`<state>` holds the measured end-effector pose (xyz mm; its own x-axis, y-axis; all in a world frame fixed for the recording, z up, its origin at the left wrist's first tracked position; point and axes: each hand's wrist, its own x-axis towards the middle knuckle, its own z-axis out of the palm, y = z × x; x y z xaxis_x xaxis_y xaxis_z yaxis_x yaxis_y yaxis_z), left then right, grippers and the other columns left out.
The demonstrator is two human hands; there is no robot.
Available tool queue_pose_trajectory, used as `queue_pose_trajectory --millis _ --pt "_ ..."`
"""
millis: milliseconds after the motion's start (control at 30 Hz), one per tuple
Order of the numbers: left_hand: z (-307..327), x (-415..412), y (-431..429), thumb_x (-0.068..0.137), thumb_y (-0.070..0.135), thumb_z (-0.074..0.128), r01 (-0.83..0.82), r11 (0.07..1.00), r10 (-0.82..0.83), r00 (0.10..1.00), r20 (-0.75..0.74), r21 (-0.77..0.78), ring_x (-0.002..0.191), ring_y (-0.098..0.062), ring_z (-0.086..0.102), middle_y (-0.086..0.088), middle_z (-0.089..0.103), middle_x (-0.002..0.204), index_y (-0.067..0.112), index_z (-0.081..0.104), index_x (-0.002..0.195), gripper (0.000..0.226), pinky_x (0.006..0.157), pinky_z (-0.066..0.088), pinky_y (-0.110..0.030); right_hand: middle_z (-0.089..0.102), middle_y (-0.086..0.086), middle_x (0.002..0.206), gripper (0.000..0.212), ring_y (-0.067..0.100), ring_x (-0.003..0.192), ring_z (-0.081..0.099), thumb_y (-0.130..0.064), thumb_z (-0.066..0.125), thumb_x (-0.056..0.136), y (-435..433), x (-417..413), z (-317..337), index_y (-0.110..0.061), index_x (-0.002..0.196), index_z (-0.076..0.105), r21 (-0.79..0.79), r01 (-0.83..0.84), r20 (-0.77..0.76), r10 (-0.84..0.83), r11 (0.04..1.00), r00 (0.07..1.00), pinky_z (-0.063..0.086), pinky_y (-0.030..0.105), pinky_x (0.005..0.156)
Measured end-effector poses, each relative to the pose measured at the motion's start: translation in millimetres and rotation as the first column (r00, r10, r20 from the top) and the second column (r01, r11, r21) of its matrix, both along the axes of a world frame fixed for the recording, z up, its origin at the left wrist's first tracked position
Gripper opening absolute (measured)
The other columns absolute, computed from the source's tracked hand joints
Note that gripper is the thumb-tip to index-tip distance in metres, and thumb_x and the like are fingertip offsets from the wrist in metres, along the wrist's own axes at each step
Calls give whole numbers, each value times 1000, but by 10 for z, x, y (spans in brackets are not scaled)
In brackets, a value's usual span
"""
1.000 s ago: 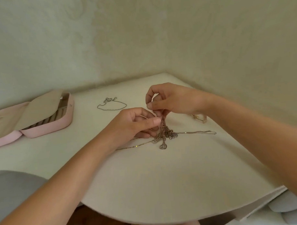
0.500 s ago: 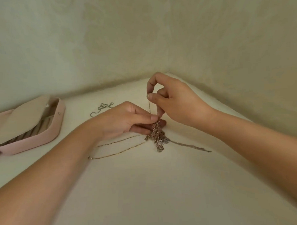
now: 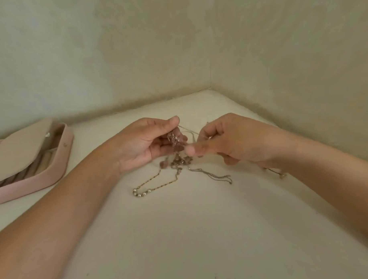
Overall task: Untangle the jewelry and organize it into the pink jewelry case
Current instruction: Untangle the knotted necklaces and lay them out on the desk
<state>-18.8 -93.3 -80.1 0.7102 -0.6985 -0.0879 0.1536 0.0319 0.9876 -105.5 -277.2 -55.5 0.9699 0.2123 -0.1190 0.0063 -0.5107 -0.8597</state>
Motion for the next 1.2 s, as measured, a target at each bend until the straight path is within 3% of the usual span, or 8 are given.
queue_pose_trajectory --millis 267,500,600,667,767,900,1067,1200 --pt "80 -209 -180 80 43 55 32 991 -59 973 -223 -127 37 -4 32 11 28 38 21 45 46 42 39 39 -17 20 -8 42 17 12 39 18 -30 67 85 -301 -19 211 -18 86 79 19 79 -68 -77 997 995 21 20 41" --pt "181 -81 16 76 37 55 -72 994 76 996 -55 81 32 -4 33 9 34 43 17 54 60 25 36 36 -16 39 -5 50 19 15 52 34 -27 66 87 -534 54 289 -20 75 79 -77 363 105 -355 929 929 32 23 60" --pt "147 -12 111 65 37 71 33 993 -27 998 -59 110 37 -8 51 2 54 48 13 68 65 25 39 45 -19 55 -5 55 26 12 60 45 -29 67 77 -573 32 358 -14 56 67 290 352 30 -376 890 926 40 26 68" --pt "136 23 163 53 34 88 157 986 -152 985 -80 64 50 -13 64 -6 67 63 14 73 66 28 47 53 -21 55 0 57 33 15 67 55 -26 60 77 -551 24 399 -16 48 50 656 279 -99 -287 701 953 52 29 76" --pt "124 34 193 56 33 89 249 965 -246 968 -43 80 65 -14 69 -7 72 77 15 78 84 35 56 55 -21 38 -1 47 43 13 46 51 -30 50 84 -461 28 395 -17 44 41 822 228 -176 -149 522 973 60 30 62" --pt "121 1 151 62 32 82 207 978 -207 978 6 33 68 -13 70 -5 72 78 15 78 83 27 59 55 -19 20 -6 46 49 5 33 20 -43 39 90 -401 21 383 -18 49 35 762 221 -259 -26 609 966 32 15 27" --pt "118 -14 100 71 25 65 95 995 -95 995 14 -23 63 -11 66 -3 67 72 16 75 70 13 54 53 -18 28 -6 50 42 5 39 16 -36 43 93 -507 54 321 -15 58 49 708 34 -324 281 706 903 26 11 26" --pt "96 48 104 80 20 56 -73 995 68 995 -67 -74 53 -6 53 -3 56 69 6 63 78 16 41 44 -15 38 7 69 32 11 50 35 -13 25 106 -607 88 317 -4 119 53 905 -28 -246 575 425 780 38 18 44"
